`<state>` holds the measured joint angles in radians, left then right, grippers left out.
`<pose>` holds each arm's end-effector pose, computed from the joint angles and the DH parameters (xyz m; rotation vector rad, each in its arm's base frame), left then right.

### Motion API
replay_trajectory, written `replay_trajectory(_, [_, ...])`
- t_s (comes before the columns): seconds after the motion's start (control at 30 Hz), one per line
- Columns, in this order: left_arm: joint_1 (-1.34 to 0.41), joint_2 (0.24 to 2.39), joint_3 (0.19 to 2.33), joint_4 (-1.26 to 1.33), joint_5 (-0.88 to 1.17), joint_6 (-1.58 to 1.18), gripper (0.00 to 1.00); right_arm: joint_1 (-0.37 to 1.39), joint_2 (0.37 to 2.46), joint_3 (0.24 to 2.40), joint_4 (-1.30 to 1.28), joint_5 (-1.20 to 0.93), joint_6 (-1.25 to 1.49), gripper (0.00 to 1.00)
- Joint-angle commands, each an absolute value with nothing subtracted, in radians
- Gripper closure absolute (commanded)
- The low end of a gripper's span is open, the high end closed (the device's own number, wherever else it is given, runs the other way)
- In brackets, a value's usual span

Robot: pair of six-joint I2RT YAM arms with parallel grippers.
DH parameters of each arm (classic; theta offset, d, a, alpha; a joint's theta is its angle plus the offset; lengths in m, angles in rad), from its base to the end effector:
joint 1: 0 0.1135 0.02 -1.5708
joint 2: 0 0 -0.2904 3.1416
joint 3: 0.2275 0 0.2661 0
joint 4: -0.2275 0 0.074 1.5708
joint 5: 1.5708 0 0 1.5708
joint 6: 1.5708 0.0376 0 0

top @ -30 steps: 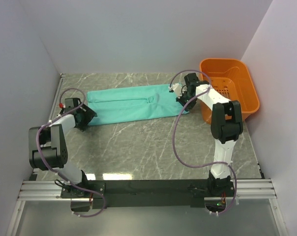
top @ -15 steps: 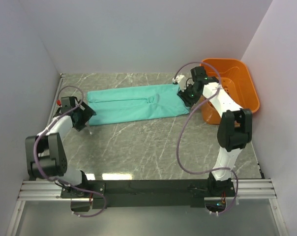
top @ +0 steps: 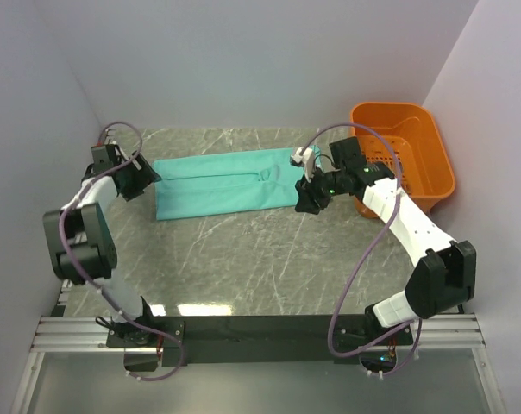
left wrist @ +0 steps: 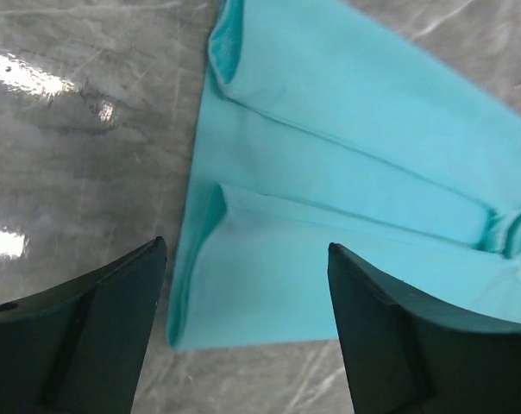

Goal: Fold and stack the t-shirts
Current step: Fold the tshirt

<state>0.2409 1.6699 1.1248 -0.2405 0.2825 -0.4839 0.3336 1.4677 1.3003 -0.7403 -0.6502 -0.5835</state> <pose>0.3709 0.0803 0.2415 -0.7061 2.2539 -0.4511 0.2946 0.1262 0.3364 -1.2727 1.9679 0.6787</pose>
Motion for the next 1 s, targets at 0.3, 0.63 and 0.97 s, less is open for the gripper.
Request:
replay_trajectory(0.3, [0.256,2.097,1.489,-0.276,0.377,-0.443,0.31,0.327,1.410,1.209,-0.598,-0.753,-0.499,0.52])
replay_trajectory(0.63, [0.245,2.240,1.617,-0.340,0.316,-0.437,0.45,0.325,1.416,1.206,-0.600,-0.759,-0.503,0.52])
replay_trajectory(0.97, [0.207,2.286,1.655,-0.393,0.242,-0.419,0.89,0.310,1.419,1.201,-0.604,-0.762,-0.502,0.52])
